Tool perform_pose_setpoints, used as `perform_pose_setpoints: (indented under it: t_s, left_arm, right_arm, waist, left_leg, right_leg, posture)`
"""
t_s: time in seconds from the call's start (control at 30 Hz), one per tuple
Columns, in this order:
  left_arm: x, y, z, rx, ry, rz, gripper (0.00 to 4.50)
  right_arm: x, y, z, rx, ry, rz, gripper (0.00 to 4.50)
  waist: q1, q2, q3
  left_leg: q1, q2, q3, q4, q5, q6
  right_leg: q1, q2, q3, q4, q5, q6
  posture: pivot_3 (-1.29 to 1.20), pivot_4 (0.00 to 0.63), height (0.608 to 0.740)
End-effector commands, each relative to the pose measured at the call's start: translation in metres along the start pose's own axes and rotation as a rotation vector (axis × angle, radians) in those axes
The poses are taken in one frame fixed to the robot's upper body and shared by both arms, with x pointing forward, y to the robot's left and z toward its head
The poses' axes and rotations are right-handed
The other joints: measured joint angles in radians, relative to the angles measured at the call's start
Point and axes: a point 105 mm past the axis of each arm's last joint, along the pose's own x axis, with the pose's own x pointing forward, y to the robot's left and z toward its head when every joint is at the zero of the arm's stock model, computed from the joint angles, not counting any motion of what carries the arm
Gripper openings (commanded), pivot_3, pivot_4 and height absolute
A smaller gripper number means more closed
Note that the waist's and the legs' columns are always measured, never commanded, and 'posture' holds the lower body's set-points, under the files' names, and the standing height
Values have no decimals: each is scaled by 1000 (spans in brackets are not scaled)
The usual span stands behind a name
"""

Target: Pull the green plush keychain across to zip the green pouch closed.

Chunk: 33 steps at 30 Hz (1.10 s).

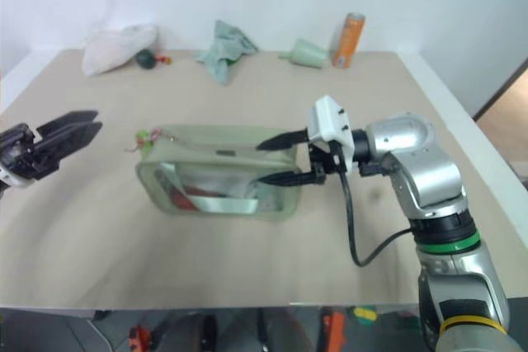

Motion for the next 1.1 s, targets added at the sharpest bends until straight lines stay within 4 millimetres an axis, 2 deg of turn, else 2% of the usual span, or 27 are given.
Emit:
perform_pose_setpoints:
  t_s: [0.03,0.07,0.2,0.33,0.6,0.7,0.93,1.1]
  left_arm:
    - [-2,7,-2,28,27,32,4500]
    - [-3,10,-4,26,38,42,4500]
    - [-2,24,-14,9,70,99,4500]
    - [1,25,-15,-11,60,90,4500]
    - [2,21,-7,-19,20,58,4500]
    - [2,14,-2,-20,9,14,4500]
    - [19,-22,7,53,51,-175,4500]
    - [27,-45,16,141,82,-278,4500]
  right_arm:
    - [-7,0,14,-53,-4,-25,4226]
    - [-7,1,13,-51,1,-22,4472]
    - [-7,4,13,-51,2,-21,4472]
    - [-10,8,12,-43,21,-15,4472]
    - [-44,10,3,14,108,-111,4472]
    - [-47,15,-7,33,150,-121,4472]
    - [-39,19,-24,66,164,-130,4472]
    - [-30,20,-24,73,129,-124,4472]
  waist:
    - [1,0,0]
    - [1,0,0]
    - [1,0,0]
    - [1,0,0]
    - [2,0,0]
    - [1,0,0]
    - [0,0,0]
    - [0,0,0]
  left_leg:
    - [0,0,0,0,0,0]
    - [0,0,0,0,0,0]
    - [0,-1,0,0,0,0]
    - [-1,-1,0,0,0,0]
    - [-1,-2,0,0,0,1]
    - [-1,-1,0,0,0,1]
    - [-1,-1,0,0,0,0]
    - [-1,-2,0,0,0,0]
  right_leg:
    - [0,0,0,0,0,0]
    - [0,0,0,0,0,0]
    - [0,-1,0,0,0,0]
    - [0,-1,0,0,0,0]
    - [0,-1,1,0,0,1]
    - [0,-1,0,0,0,1]
    - [0,-1,0,0,0,1]
    - [0,-1,1,0,0,1]
  posture:
    - [0,150,740]
    - [0,150,740]
    - [0,150,740]
    - [0,150,740]
    - [0,150,740]
    - [0,150,740]
    - [0,150,740]
    - [0,150,740]
